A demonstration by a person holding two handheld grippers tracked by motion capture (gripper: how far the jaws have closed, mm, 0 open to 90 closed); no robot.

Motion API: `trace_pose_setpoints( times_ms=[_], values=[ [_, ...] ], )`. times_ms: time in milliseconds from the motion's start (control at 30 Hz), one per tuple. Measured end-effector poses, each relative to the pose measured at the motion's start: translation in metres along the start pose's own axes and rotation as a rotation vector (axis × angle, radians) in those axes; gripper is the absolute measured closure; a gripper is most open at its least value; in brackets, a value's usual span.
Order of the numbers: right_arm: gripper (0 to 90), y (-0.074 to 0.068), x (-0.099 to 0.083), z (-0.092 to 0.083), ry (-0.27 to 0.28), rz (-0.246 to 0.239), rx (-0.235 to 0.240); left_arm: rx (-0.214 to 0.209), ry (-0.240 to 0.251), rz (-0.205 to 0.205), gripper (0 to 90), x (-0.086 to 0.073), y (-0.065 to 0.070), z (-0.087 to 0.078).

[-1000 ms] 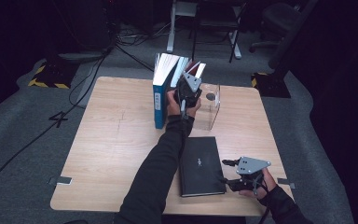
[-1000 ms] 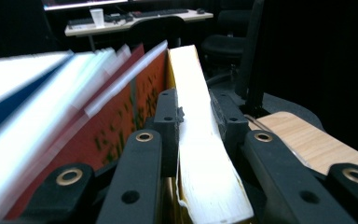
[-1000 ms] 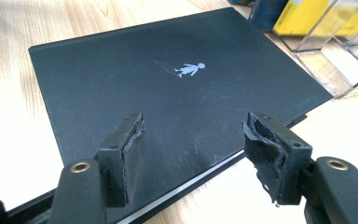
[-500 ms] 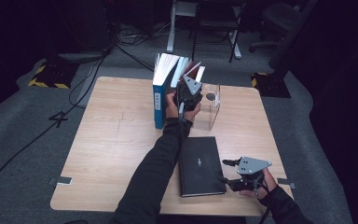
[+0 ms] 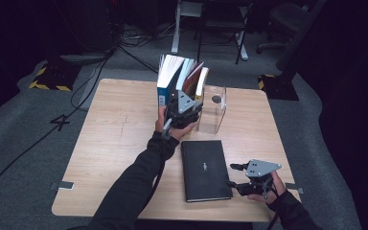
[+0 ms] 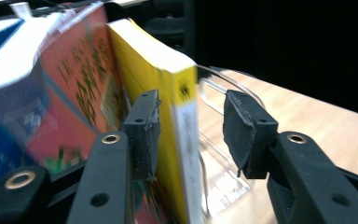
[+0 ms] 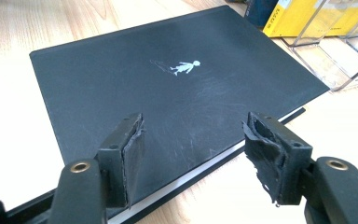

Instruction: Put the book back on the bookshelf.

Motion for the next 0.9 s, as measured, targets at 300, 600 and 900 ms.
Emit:
trace_pose_setpoints(
  times_ms=[300, 600, 900],
  values=[
    [38.4, 0.003, -0.004, -0.001, -0.006, 0.017, -0.007, -0.057, -0.054, 0.074, 51.8, -0.032, 0.008, -0.034],
    [37.7, 0.003, -0.009, -0.005, -0.015, 0.027, -0.016, -0.098, -0.150, 0.169, 47.2, -0.077, 0.013, -0.065],
    [36.5, 0.009, -0.023, -0.008, -0.061, 0.047, -0.036, -0.220, -0.314, 0.133, 40.6, -0.136, 0.012, -0.087]
  ],
)
Point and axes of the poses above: each handheld gripper's, and its own axes: z roughly forward along the jaws, x roughly out of its top, y roughly to its right, the point moved 4 cm from there along z, roughly forward along the jaws, and after that the axes turned 7 degrees about -z, right-handed, at the moved point
